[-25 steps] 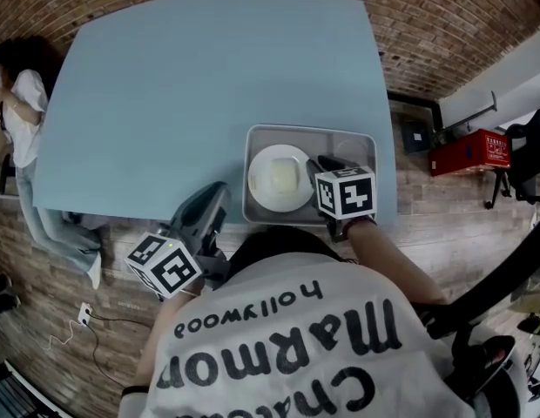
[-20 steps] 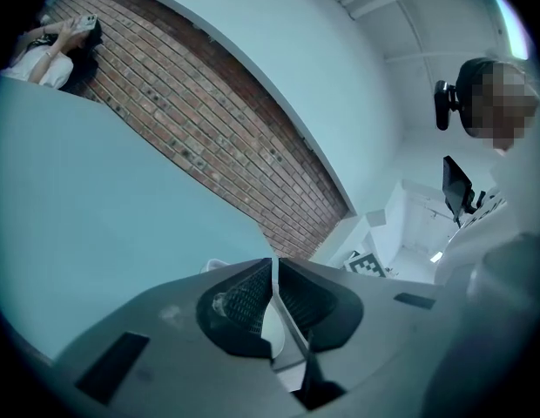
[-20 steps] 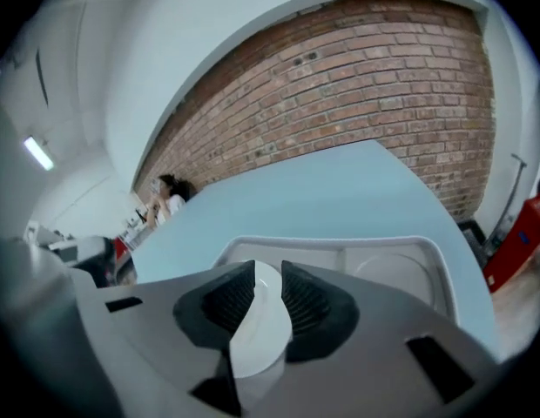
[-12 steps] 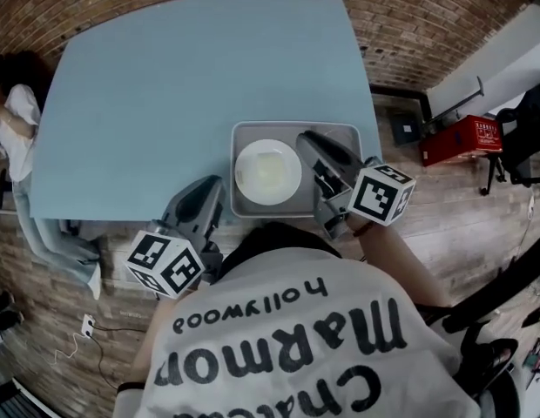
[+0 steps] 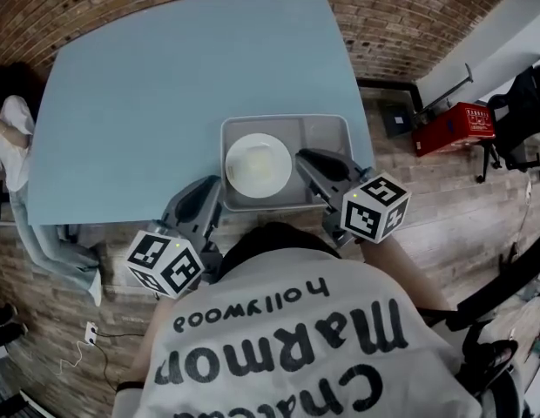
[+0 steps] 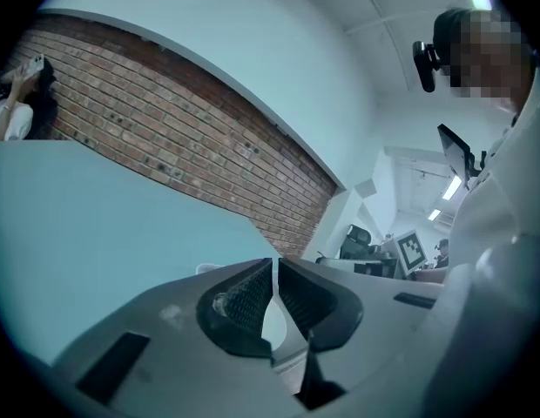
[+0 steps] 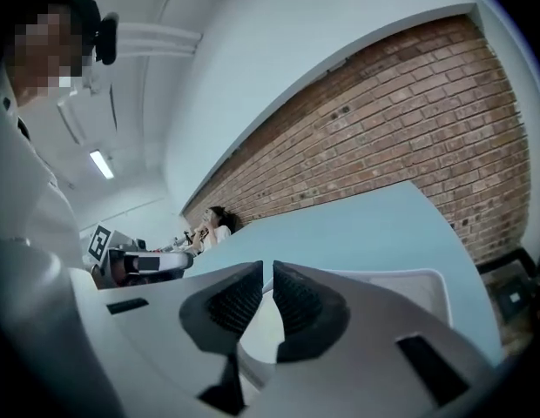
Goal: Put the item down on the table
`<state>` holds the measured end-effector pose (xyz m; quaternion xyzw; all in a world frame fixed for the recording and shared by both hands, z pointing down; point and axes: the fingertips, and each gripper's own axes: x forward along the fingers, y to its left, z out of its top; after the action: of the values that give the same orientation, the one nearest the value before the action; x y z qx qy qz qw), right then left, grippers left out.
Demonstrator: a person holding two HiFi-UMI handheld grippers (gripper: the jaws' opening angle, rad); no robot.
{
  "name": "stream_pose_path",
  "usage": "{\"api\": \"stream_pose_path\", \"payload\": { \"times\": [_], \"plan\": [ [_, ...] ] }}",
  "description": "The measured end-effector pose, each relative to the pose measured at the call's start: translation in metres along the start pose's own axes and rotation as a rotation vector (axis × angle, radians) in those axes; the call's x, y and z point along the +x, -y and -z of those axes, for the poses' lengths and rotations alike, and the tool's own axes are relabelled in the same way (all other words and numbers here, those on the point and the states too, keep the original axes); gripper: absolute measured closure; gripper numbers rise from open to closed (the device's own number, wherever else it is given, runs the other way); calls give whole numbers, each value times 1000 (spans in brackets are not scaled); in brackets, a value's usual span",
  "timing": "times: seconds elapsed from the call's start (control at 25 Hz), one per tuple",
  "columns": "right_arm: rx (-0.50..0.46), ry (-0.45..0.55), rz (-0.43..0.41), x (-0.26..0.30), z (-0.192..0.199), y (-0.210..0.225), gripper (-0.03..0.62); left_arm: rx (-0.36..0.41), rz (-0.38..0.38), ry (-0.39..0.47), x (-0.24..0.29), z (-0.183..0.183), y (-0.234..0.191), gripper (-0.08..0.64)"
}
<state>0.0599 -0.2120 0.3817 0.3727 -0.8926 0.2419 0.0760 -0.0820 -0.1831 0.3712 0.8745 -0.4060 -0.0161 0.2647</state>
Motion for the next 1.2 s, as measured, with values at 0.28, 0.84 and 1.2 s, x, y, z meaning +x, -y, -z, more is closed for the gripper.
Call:
{"api": "stream_pose_path", "payload": {
  "times": [0.28, 0.84, 1.2],
  "plan": [
    [-32, -28, 12, -11, 10, -1, 571, -16, -8, -17, -14, 12, 4, 535],
    [-29, -92, 27, -23, 39, 8, 580, -47, 10, -39, -17, 28, 4, 535],
    [-27, -124, 1, -25, 49, 4, 582, -41, 23, -35, -16, 25, 9, 535]
  ]
}}
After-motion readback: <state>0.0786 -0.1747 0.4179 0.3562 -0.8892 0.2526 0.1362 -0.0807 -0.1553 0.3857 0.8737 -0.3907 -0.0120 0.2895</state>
